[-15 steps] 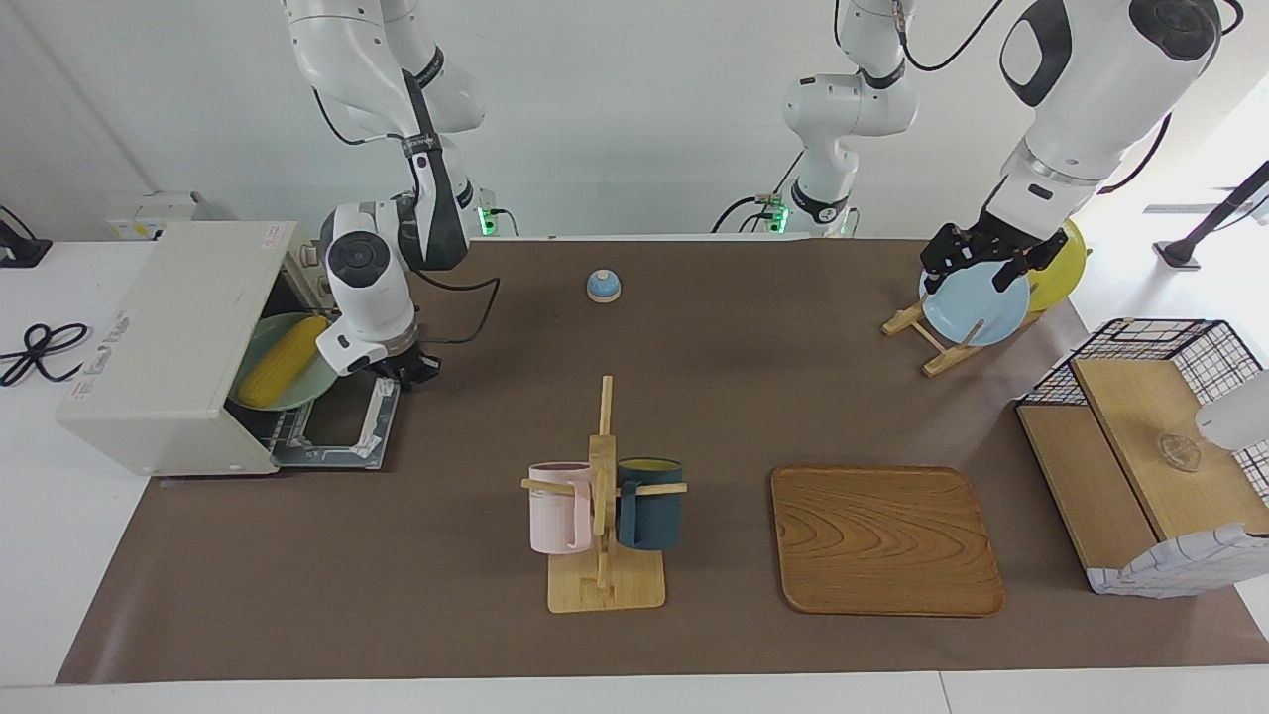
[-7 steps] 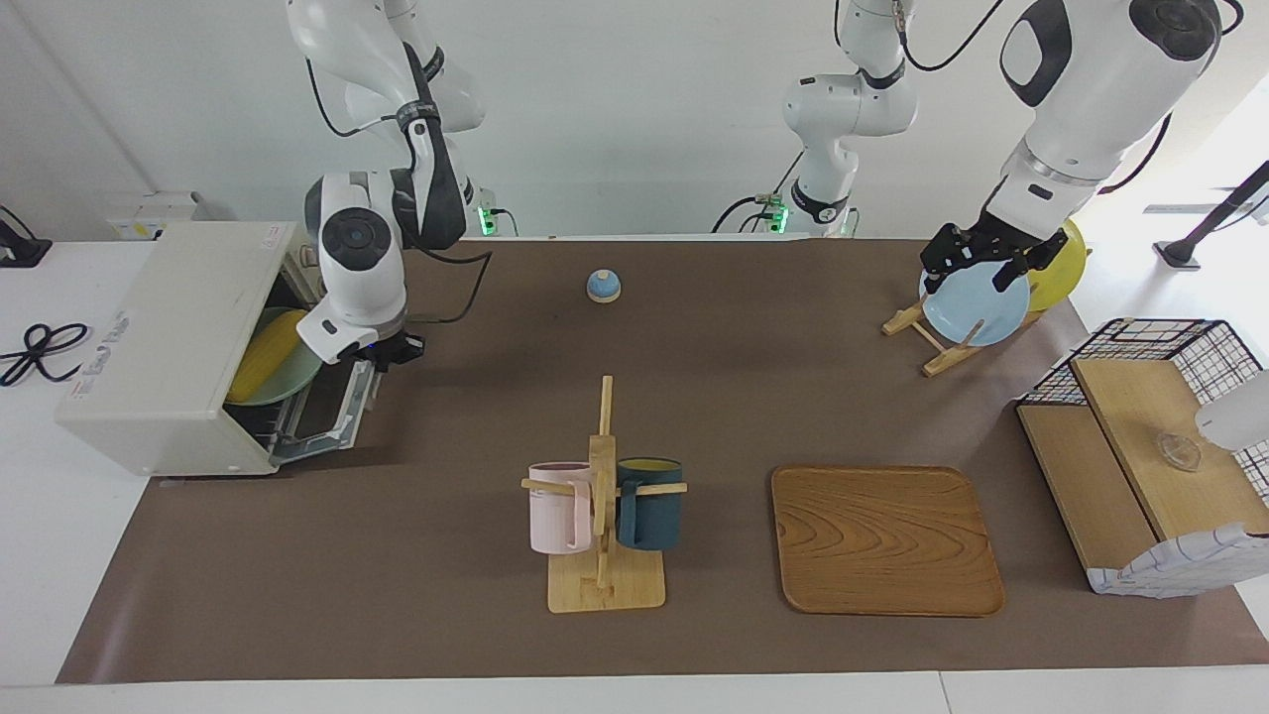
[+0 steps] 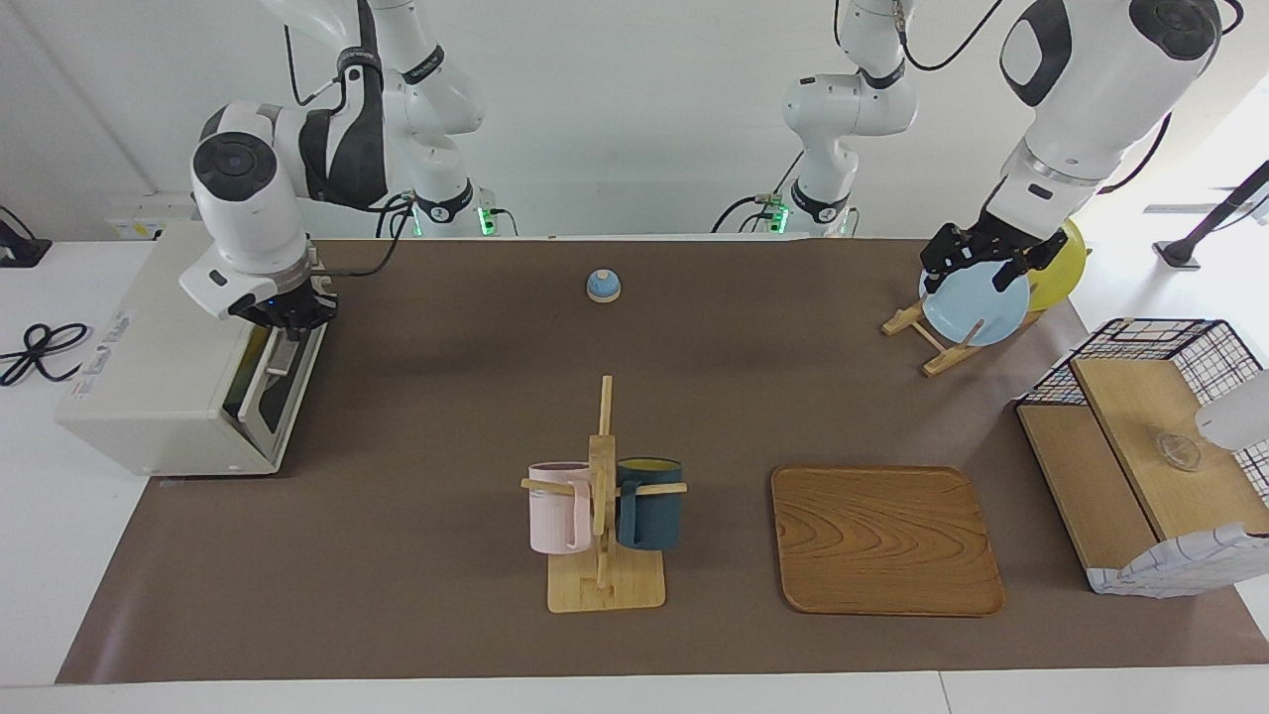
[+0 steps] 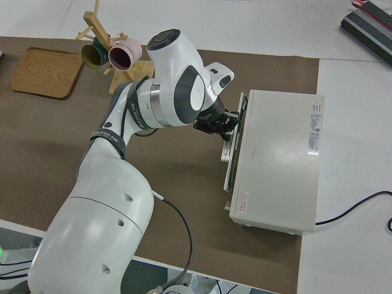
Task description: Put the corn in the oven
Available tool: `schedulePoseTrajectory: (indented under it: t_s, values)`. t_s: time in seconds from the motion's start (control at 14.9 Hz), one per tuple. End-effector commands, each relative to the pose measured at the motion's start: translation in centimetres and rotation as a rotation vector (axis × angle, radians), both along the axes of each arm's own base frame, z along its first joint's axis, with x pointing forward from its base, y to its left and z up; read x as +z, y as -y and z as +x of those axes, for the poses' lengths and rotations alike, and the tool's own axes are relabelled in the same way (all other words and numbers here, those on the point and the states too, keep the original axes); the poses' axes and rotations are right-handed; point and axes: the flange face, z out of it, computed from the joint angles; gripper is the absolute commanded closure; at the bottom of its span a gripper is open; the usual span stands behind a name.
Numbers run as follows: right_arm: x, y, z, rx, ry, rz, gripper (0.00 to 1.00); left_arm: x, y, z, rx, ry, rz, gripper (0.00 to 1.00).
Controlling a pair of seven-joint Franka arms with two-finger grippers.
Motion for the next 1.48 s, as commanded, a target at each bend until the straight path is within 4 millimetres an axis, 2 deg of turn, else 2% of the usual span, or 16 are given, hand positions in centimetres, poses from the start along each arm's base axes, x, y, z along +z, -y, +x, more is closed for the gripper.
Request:
schedulePoseTrajectory:
  t_s: [0.0,0.4,0.6,0.74,0.87,0.94,1.14,1.21,1.28,1.41]
  values:
    - [1.0,-0.1,0.7,-0.001,-0.013,0.011,0.99,0.2,-0.3,-0.7,0.008,-0.003,-0.013,0.00]
    - [8.2,-1.7,2.2,-0.046,-0.025,0.087,0.96,0.2,-0.3,-0.7,0.008,-0.003,-0.013,0.00]
    - [12.6,-4.9,2.3,-0.031,0.012,0.188,0.87,0.2,-0.3,-0.7,0.008,-0.003,-0.013,0.00]
    - [13.5,-6.1,2.3,-0.024,0.018,0.232,0.78,0.2,-0.3,-0.7,0.008,-0.003,-0.013,0.00]
    - [13.5,-6.0,1.9,-0.030,-0.014,0.224,0.78,0.2,-0.3,-0.7,0.008,-0.003,-0.013,0.00]
    - [13.8,-6.1,1.8,-0.029,-0.014,0.226,0.74,0.2,-0.3,-0.7,0.008,-0.003,-0.013,0.00]
    - [14.1,-6.3,1.2,-0.032,-0.029,0.230,0.35,0.2,-0.3,-0.7,0.007,-0.002,-0.013,0.00]
    - [14.1,-6.2,1.2,-0.031,-0.030,0.230,0.06,0.2,-0.3,-0.7,0.008,-0.003,-0.013,0.00]
    - [14.1,-6.0,1.3,-0.031,-0.025,0.236,0.00,0.2,-0.3,-0.7,0.008,-0.003,-0.013,0.00]
    - [14.2,-6.7,1.3,-0.025,-0.021,0.238,0.00,0.2,-0.3,-0.7,0.008,-0.003,-0.013,0.00]
